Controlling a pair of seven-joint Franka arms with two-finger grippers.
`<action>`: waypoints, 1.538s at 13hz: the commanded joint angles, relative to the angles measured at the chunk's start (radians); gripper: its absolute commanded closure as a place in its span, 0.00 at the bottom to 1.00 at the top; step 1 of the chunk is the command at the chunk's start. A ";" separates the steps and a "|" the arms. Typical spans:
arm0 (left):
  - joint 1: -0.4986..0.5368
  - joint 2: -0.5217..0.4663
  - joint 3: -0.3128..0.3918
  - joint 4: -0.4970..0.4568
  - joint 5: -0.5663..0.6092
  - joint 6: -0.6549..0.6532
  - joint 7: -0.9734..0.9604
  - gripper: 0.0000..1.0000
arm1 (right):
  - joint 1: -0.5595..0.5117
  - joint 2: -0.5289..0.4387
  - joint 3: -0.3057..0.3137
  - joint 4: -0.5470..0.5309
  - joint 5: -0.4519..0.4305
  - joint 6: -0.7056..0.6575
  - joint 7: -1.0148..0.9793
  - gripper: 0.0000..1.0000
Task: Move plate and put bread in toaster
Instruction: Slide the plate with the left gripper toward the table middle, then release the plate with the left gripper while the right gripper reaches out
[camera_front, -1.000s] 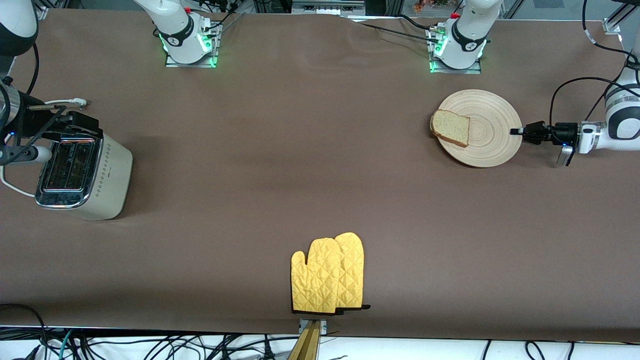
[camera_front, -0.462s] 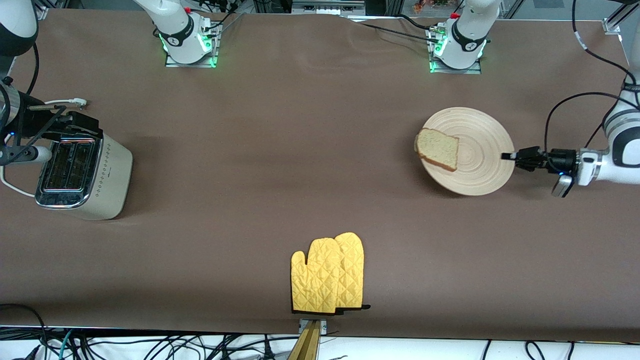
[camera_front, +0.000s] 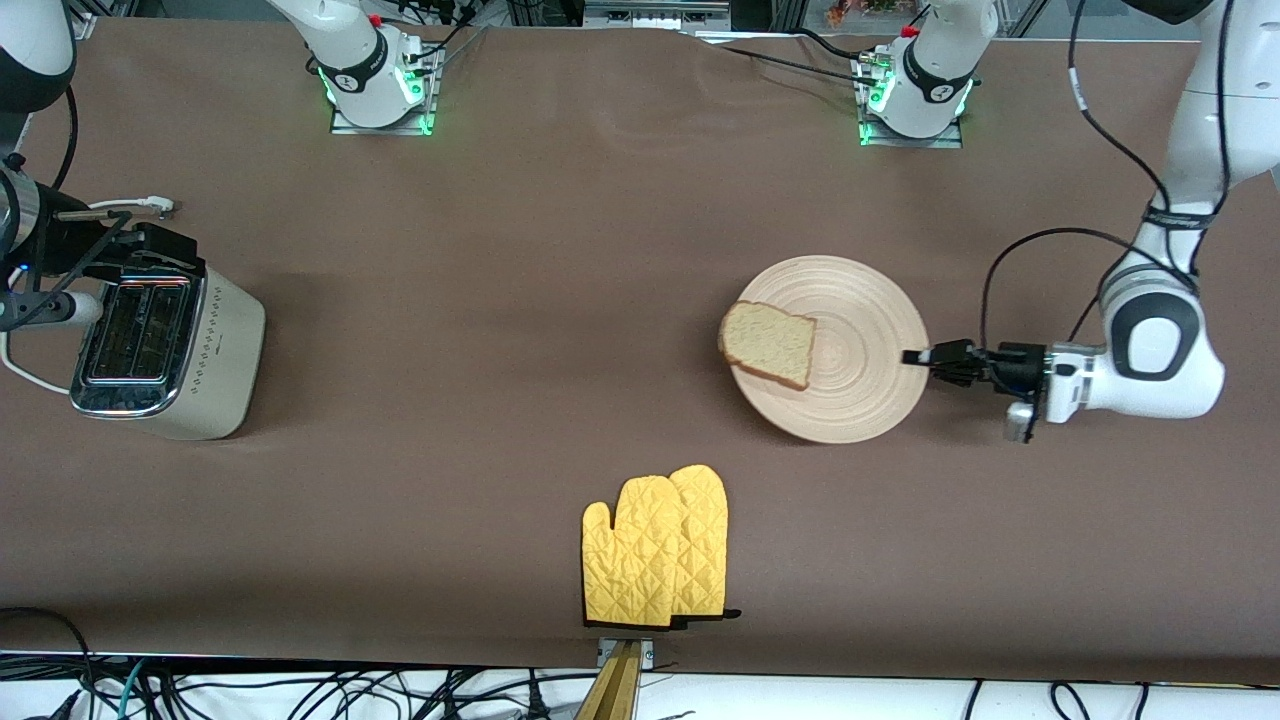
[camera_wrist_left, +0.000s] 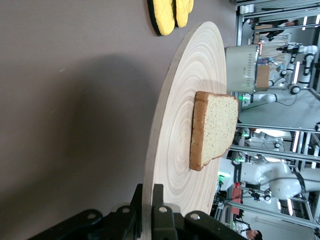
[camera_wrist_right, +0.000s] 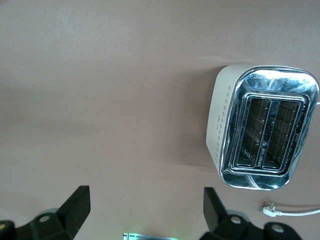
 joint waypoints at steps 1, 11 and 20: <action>-0.101 0.002 0.008 -0.034 -0.129 0.097 -0.018 1.00 | -0.004 0.014 0.000 0.023 -0.006 -0.008 0.001 0.00; -0.369 0.058 0.009 -0.106 -0.354 0.349 0.031 0.34 | 0.002 0.044 0.001 0.023 -0.039 -0.004 0.002 0.00; -0.096 -0.077 0.023 -0.091 0.024 0.077 0.002 0.00 | 0.045 0.113 0.006 0.010 0.112 0.017 0.015 0.00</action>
